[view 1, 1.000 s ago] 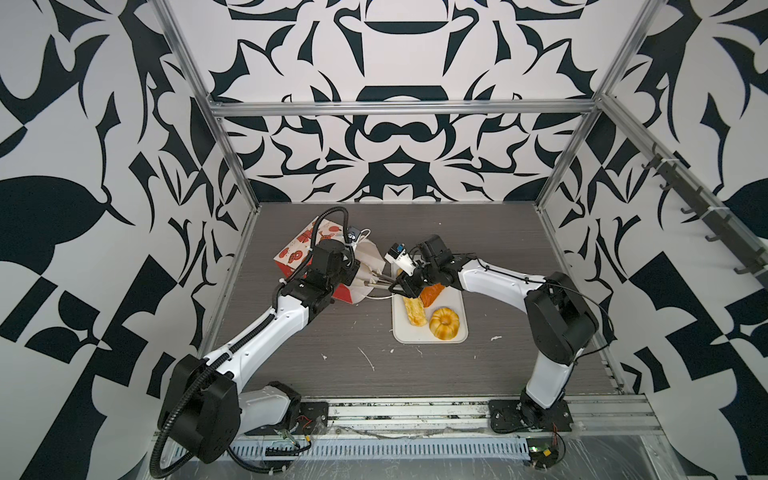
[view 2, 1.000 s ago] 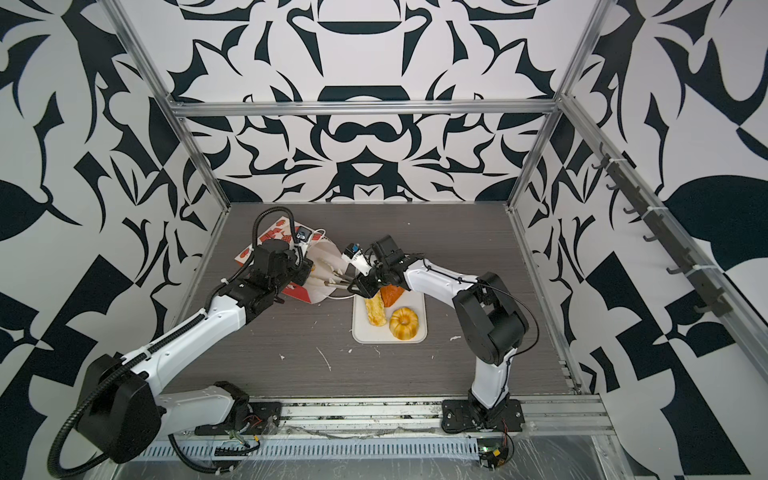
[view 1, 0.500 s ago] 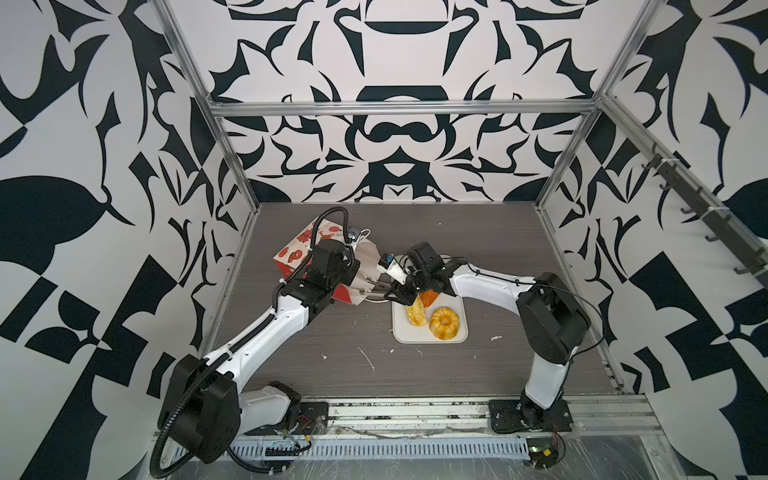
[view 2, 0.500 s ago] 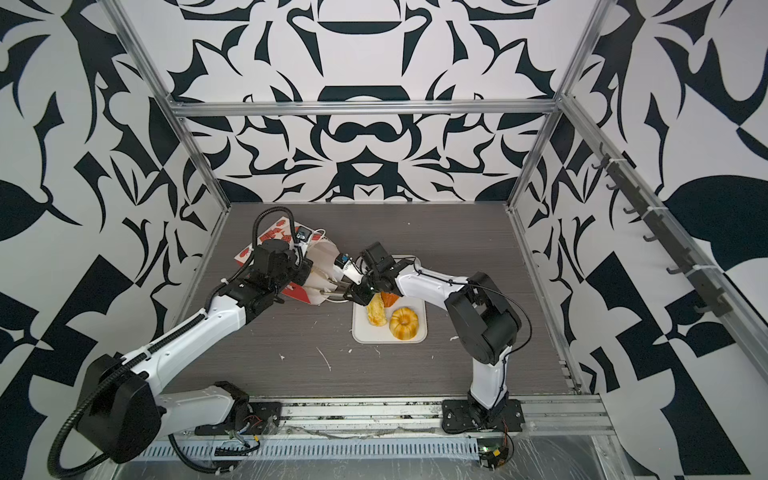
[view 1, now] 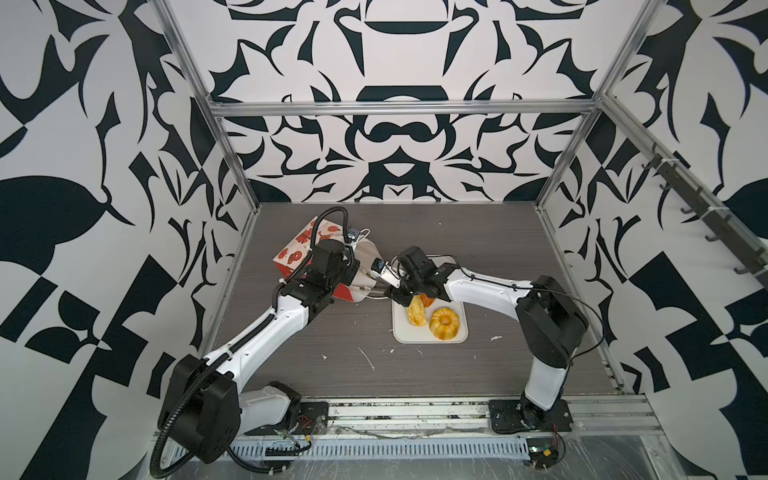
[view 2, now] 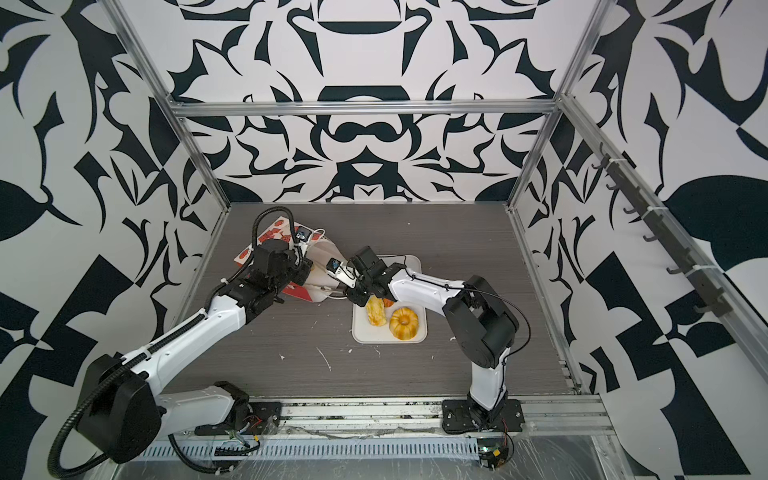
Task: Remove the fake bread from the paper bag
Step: 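Pinch the flat yellow pastry with the right gripper's tongs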
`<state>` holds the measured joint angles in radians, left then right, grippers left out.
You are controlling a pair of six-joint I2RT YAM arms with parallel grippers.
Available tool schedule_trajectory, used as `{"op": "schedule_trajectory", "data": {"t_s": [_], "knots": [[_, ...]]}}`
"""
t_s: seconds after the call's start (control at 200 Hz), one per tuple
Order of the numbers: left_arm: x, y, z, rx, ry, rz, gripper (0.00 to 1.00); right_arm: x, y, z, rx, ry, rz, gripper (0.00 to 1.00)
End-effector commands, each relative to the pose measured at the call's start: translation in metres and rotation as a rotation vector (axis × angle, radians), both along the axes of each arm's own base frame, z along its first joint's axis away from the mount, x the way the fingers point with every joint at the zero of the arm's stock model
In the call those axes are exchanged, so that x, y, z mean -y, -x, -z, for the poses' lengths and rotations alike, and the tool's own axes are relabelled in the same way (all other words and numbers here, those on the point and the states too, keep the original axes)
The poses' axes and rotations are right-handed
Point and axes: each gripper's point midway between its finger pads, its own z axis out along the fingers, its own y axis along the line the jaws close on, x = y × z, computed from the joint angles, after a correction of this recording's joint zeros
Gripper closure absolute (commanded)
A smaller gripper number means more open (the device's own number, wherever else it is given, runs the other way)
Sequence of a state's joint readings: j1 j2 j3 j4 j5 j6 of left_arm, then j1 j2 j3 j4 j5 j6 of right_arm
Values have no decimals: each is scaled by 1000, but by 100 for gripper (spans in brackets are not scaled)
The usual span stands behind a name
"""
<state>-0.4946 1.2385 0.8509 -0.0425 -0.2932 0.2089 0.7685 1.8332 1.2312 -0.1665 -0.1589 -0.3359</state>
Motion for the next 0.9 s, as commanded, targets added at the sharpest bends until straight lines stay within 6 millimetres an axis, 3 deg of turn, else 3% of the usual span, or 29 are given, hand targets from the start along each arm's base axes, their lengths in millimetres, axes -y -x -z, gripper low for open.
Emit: {"op": "schedule_trajectory", "data": {"t_s": [0.0, 0.175, 0.895], "knots": [[0, -3, -17, 34, 30, -9, 100, -9, -15, -55, 148, -57, 0, 60], [1, -4, -17, 35, 32, -7, 100, -24, -17, -59, 163, -37, -51, 60], [-2, -4, -15, 37, 33, -13, 100, -42, -13, -21, 90, 64, -114, 66]]}}
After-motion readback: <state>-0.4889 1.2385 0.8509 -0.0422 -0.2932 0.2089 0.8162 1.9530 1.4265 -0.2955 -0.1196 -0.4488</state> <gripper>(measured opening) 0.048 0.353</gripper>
